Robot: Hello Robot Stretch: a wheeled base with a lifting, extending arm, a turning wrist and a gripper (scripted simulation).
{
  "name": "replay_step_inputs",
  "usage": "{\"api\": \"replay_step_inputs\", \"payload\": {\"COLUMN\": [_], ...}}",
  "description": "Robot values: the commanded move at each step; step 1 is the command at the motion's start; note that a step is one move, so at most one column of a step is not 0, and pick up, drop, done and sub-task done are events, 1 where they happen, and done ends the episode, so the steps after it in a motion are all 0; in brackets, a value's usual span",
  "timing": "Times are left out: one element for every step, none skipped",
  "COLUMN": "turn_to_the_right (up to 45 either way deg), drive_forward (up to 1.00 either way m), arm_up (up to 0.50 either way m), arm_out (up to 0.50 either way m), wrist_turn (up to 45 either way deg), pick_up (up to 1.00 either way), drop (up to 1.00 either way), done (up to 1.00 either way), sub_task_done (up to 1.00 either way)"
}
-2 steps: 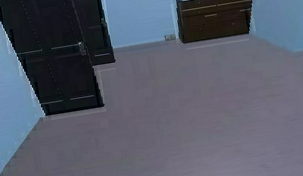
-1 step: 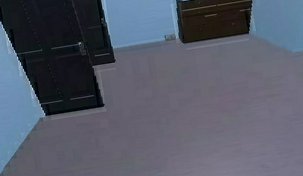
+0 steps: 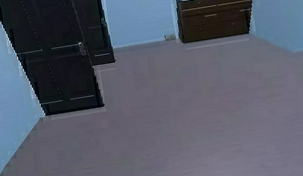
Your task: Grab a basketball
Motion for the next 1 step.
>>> {"api": "replay_step_inputs", "payload": {"turn_to_the_right": [0.0], "drive_forward": [0.00], "arm_up": [0.00], "arm_out": [0.00], "wrist_turn": [6.0], "pick_up": [0.00], "drop": [0.00], "done": [0.00], "sub_task_done": [0.00]}}
